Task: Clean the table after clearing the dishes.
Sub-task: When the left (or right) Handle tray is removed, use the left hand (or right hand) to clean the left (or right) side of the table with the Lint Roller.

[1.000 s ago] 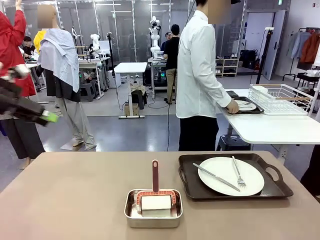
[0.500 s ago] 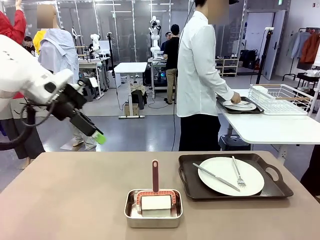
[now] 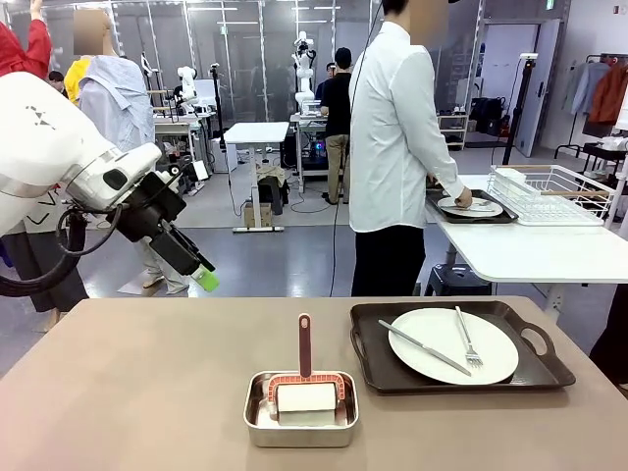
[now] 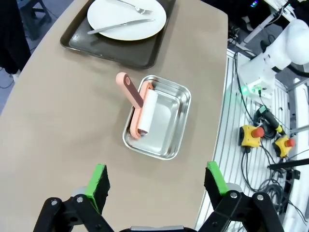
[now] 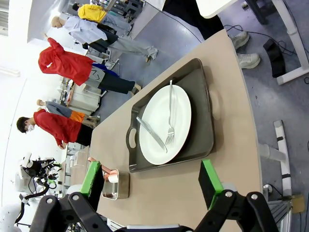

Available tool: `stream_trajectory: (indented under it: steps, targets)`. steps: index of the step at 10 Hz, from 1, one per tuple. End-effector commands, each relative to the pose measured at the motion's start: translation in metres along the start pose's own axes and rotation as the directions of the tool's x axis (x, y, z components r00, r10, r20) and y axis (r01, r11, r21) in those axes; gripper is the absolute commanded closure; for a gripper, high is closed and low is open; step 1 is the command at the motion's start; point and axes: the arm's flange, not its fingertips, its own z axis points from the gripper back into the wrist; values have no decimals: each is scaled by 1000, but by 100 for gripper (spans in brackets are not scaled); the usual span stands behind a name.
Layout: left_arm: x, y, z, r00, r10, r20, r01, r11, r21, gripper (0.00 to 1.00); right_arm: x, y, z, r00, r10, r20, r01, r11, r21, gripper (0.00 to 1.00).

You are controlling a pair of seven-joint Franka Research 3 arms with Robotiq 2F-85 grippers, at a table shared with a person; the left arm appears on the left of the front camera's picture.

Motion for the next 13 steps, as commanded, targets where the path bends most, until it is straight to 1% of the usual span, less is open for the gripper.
stream_trajectory:
  steps: [1, 3, 4, 5, 6, 8, 9, 10, 11, 12, 13]
  targets:
    - [0, -2, -1, 1000, -3, -5, 3, 1000, -5, 0, -1, 0, 0, 1000, 17, 17, -17, 1000, 17, 0]
    - [0, 0, 0, 1000, 0, 0, 0, 1000, 0, 0, -1, 0, 0, 1000, 17, 17, -17, 1000, 17, 0]
    - [23, 3, -13, 997, -46, -59, 44, 999, -32, 0, -1, 0, 0, 1000, 17, 17, -17, 1000, 17, 0]
    - [54, 11, -27, 988, -64, -142, 58, 998, -39, 0, -1, 0, 0, 1000, 17, 17, -17, 1000, 17, 0]
    - [81, 16, -39, 975, -110, -191, 96, 992, -82, 0, -1, 0, 0, 1000, 17, 17, -17, 1000, 17, 0]
    - [132, 29, -68, 939, -150, -310, 106, 982, -156, 0, -1, 0, 0, 1000, 17, 17, -17, 1000, 17, 0]
    - [159, 38, -84, 908, -159, -387, 99, 980, -171, 0, -1, 0, 0, 1000, 17, 17, -17, 1000, 17, 0]
    - [175, 43, -99, 875, -176, -451, 92, 975, -201, 0, -1, 0, 0, 1000, 17, 17, -17, 1000, 17, 0]
    - [184, 49, -117, 843, -178, -507, 68, 971, -227, 0, -1, 0, 0, 1000, 17, 17, -17, 1000, 17, 0]
    - [186, 54, -135, 825, -161, -542, 31, 970, -241, 0, -1, 0, 0, 1000, 17, 17, -17, 1000, 17, 0]
    - [186, 60, -149, 806, -168, -567, 30, 969, -243, 0, -1, 0, 0, 1000, 17, 17, -17, 1000, 17, 0]
